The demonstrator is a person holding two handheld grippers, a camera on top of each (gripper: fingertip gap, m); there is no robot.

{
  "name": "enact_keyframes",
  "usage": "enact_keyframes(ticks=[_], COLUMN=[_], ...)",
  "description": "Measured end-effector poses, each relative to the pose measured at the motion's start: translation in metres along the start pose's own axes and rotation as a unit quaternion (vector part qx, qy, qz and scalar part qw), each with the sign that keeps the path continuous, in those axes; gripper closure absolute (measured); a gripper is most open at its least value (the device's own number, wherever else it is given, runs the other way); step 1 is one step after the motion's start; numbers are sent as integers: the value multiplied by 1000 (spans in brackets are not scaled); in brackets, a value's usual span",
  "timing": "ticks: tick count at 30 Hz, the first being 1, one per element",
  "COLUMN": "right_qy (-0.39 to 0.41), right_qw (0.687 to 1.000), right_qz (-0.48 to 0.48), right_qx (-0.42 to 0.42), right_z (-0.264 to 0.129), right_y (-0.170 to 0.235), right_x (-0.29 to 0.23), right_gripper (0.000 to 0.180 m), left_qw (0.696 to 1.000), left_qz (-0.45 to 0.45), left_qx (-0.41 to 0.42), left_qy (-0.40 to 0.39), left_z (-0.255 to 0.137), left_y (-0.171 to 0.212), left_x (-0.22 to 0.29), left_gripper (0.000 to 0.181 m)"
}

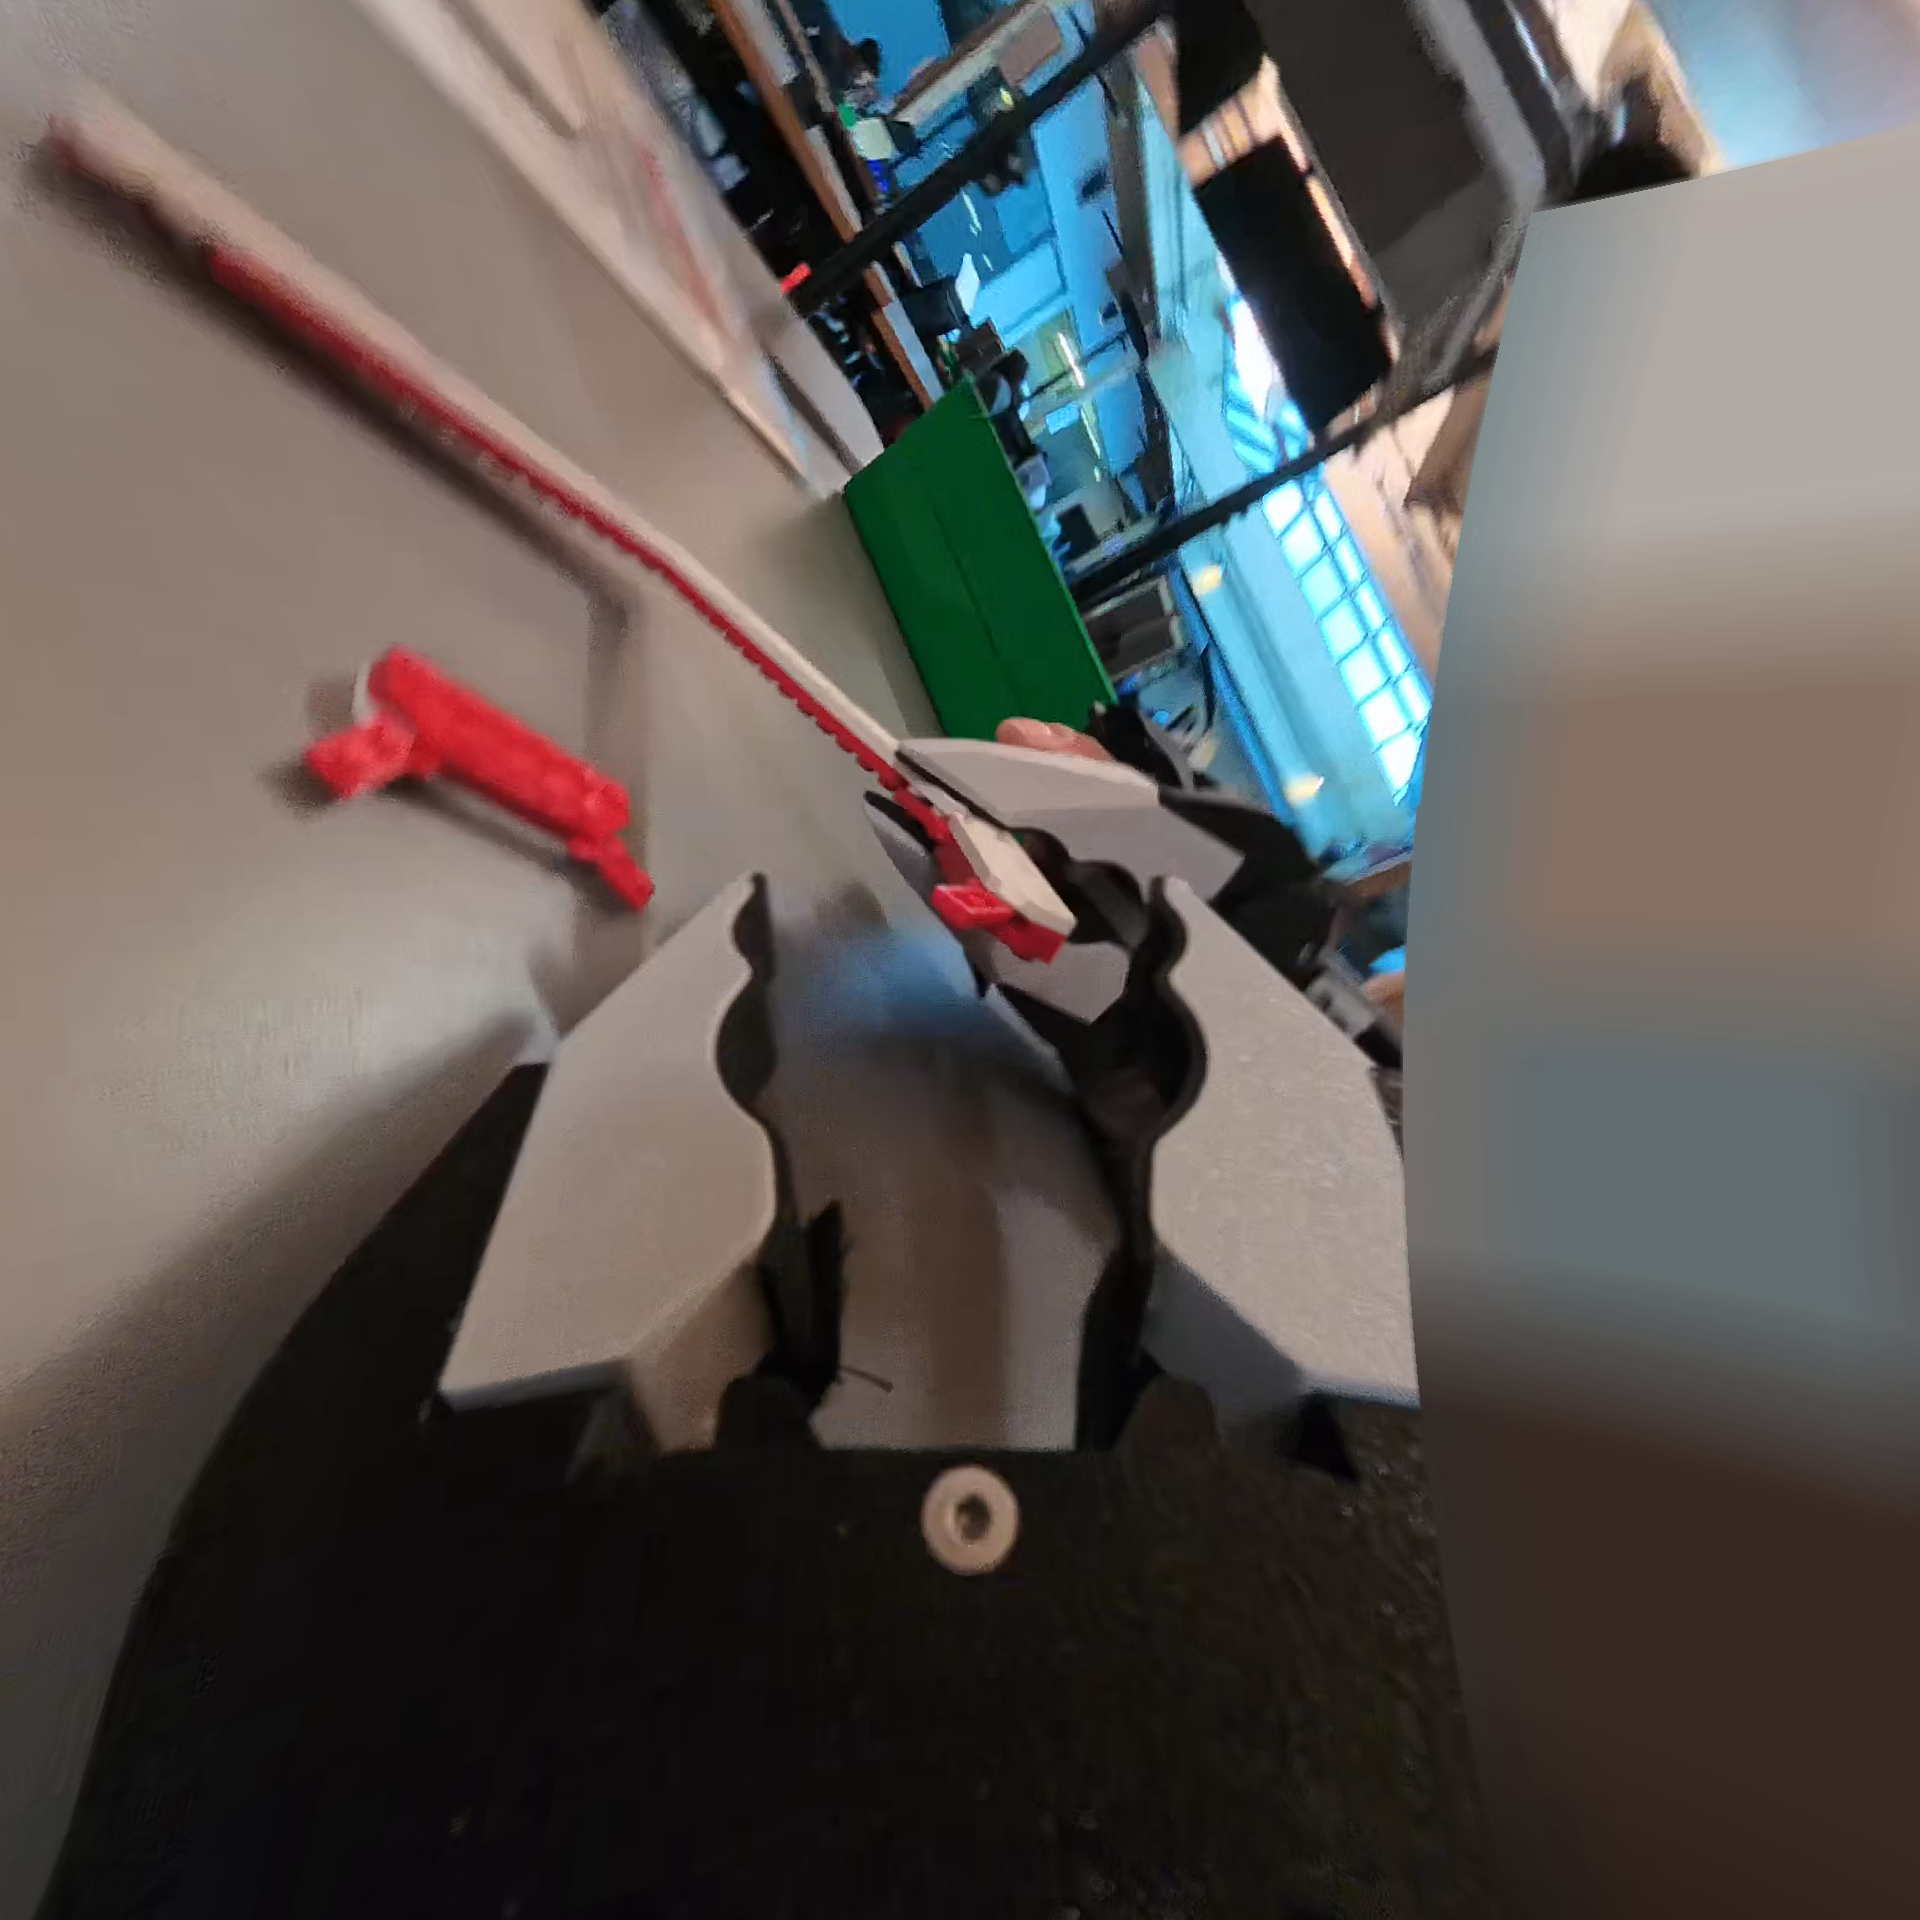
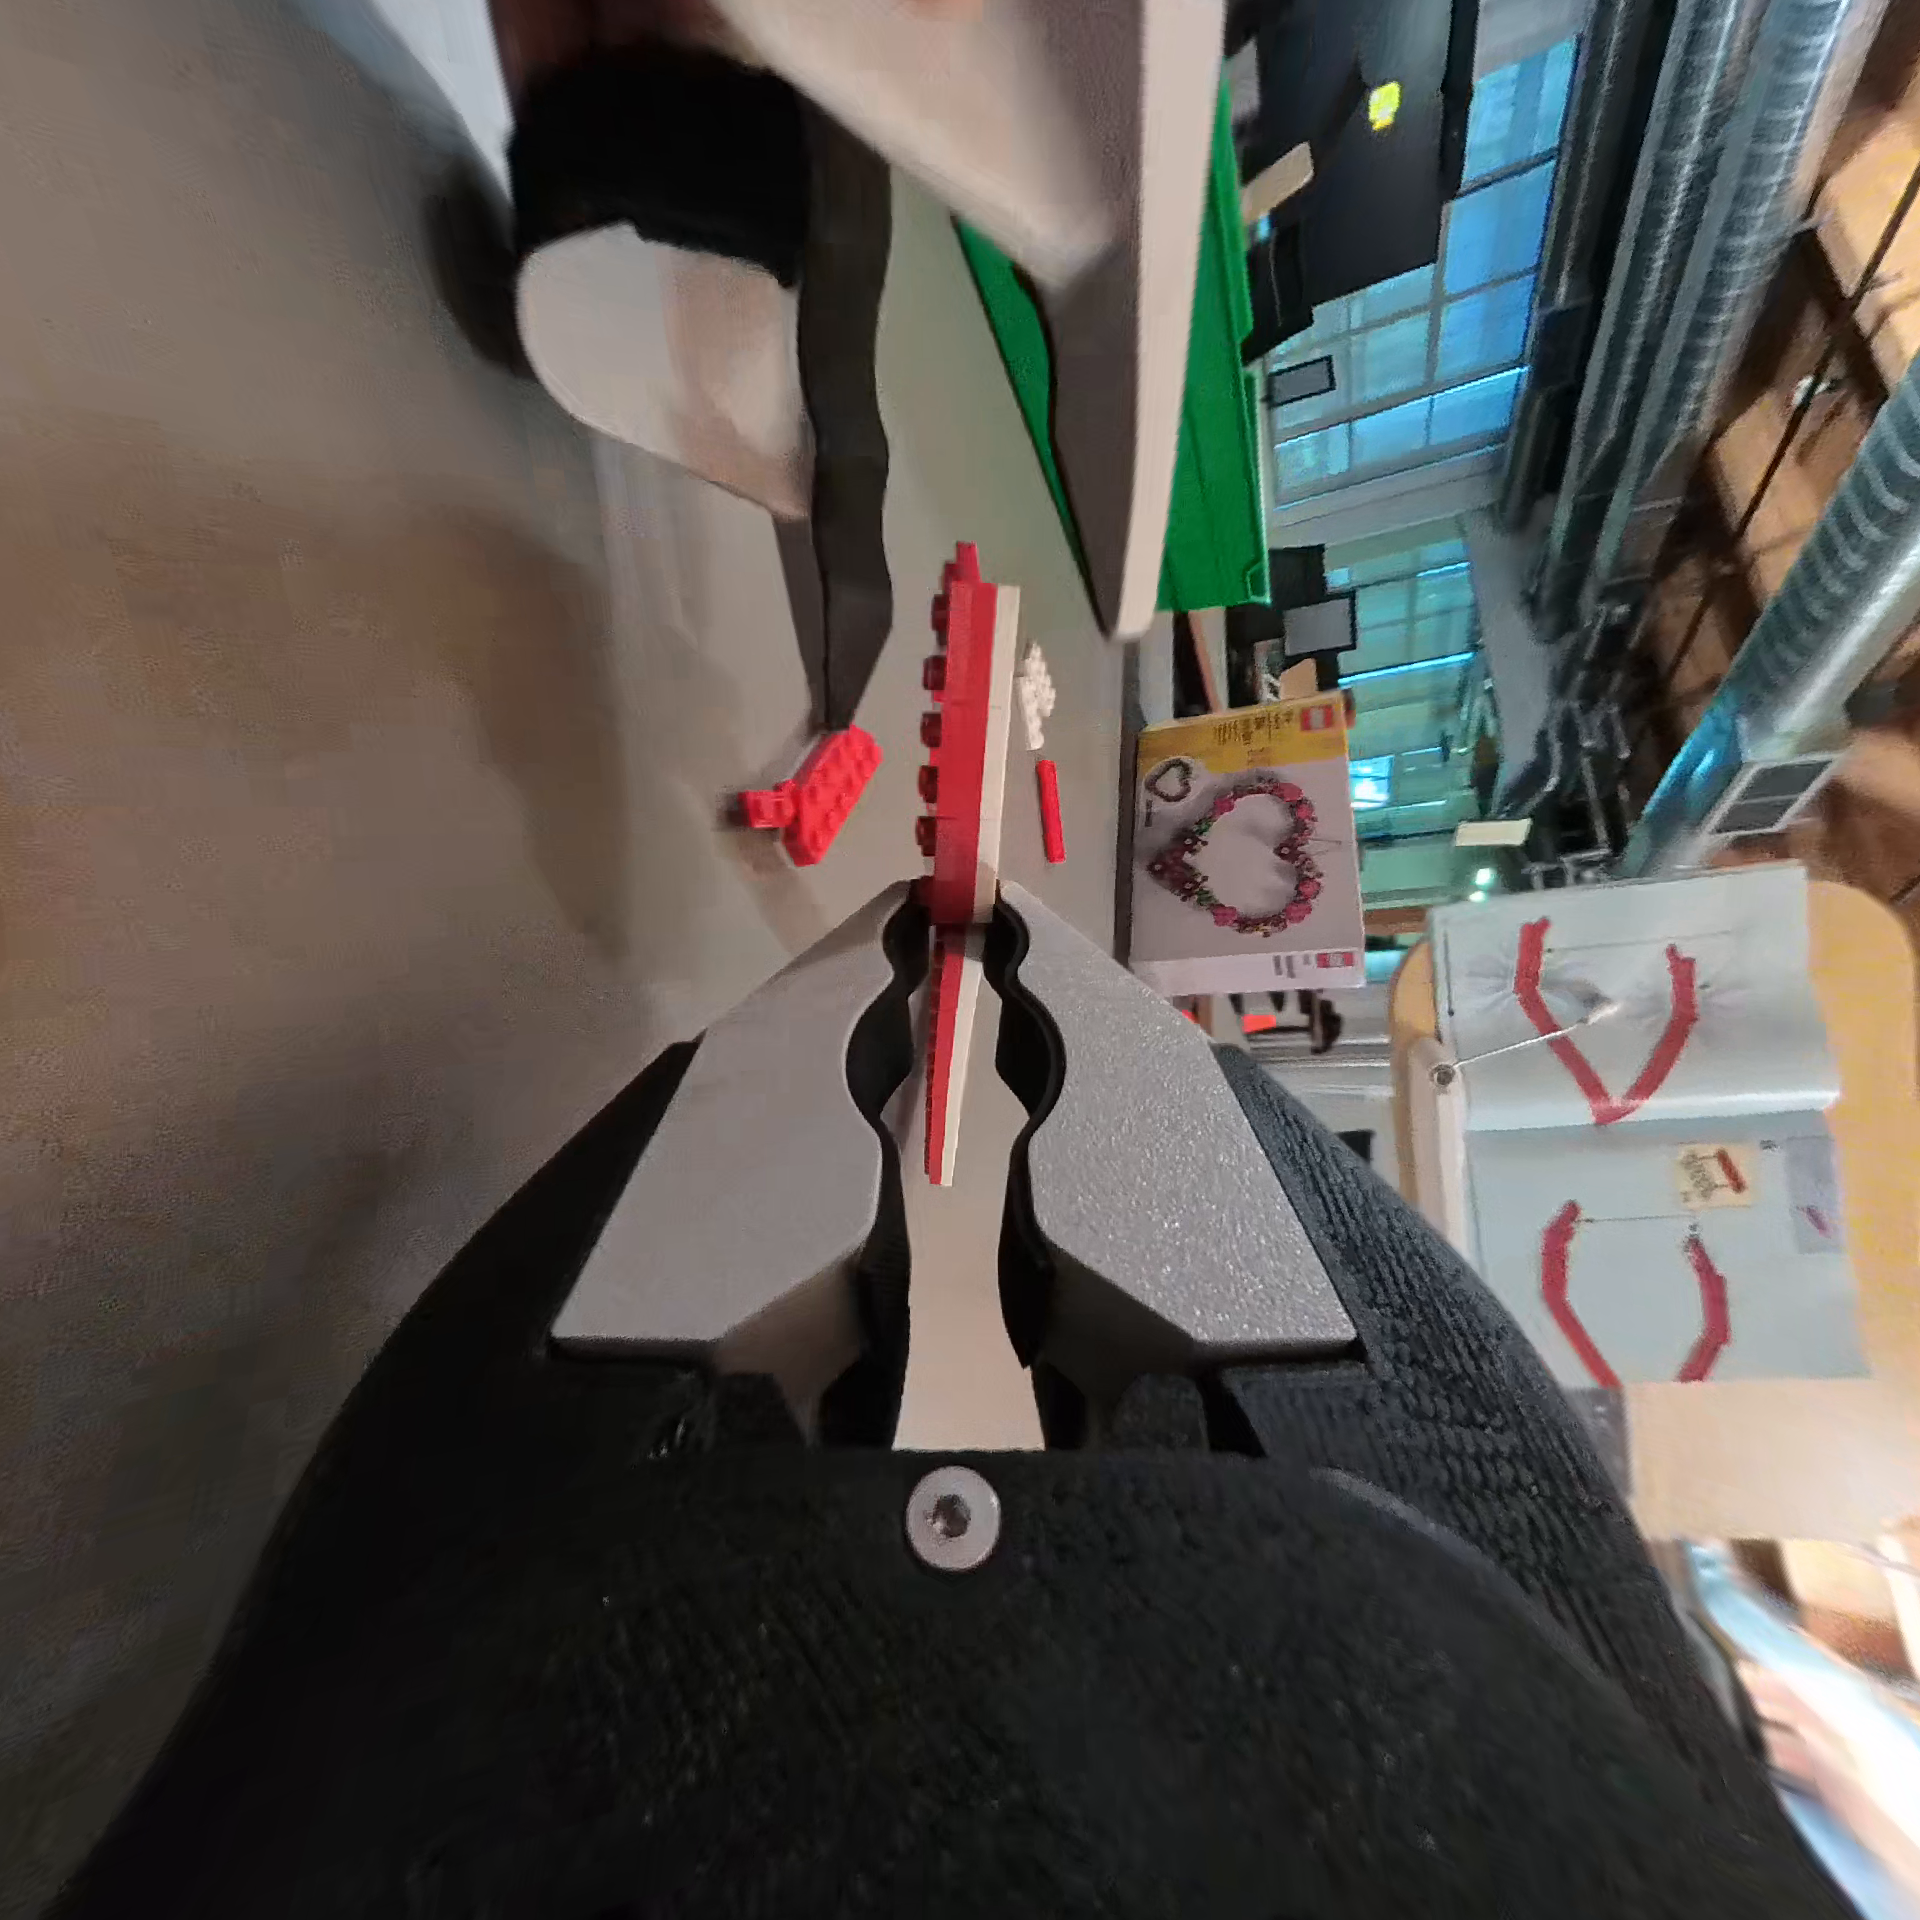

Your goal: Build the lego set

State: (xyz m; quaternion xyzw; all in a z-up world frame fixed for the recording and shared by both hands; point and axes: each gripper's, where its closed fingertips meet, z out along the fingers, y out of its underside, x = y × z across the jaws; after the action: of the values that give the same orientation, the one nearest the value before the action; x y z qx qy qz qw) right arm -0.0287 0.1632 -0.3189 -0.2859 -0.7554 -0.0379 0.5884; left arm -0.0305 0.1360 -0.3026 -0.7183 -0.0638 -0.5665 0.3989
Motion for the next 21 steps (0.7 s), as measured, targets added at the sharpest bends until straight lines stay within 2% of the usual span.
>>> enact_keyframes(ticks=[2, 5, 8, 12, 14, 17, 19, 21], right_qy=[-13, -29, -28, 28, 60, 104, 125, 138], right_qw=[1000, 999, 999, 991, 974, 918, 864, 807], right_qz=[10, 7, 28, 131, 218, 366, 447, 501], right_qx=[-5, -16, -29, -17, 17, 113, 195, 280], right_z=[-1, -2, -1, -11, -22, -45, -65, -85], right_y=[1, 3, 7, 22, 29, 31, 24, 12], right_x=[9, 26, 55, 113, 141, 174, 192, 209], right_gripper=[172, 172, 172, 172, 172, 172, 172, 172], left_qw=[990, 932, 891, 893, 903, 916, 927, 945], left_qz=[139, 360, 452, 434, 404, 361, 333, 287], left_qx=[-16, -17, 25, 119, 150, 171, 162, 132], left_qy=[-13, -29, -19, -4, 13, 41, 56, 89], left_z=[-1, 3, 9, 3, -1, 1, 12, 28], left_y=[-5, -21, -55, -104, -111, -100, -86, -70], left_x=[8, 31, 59, 84, 89, 90, 88, 91], left_gripper=[95, 90, 94, 102, 104, 114, 121, 120])
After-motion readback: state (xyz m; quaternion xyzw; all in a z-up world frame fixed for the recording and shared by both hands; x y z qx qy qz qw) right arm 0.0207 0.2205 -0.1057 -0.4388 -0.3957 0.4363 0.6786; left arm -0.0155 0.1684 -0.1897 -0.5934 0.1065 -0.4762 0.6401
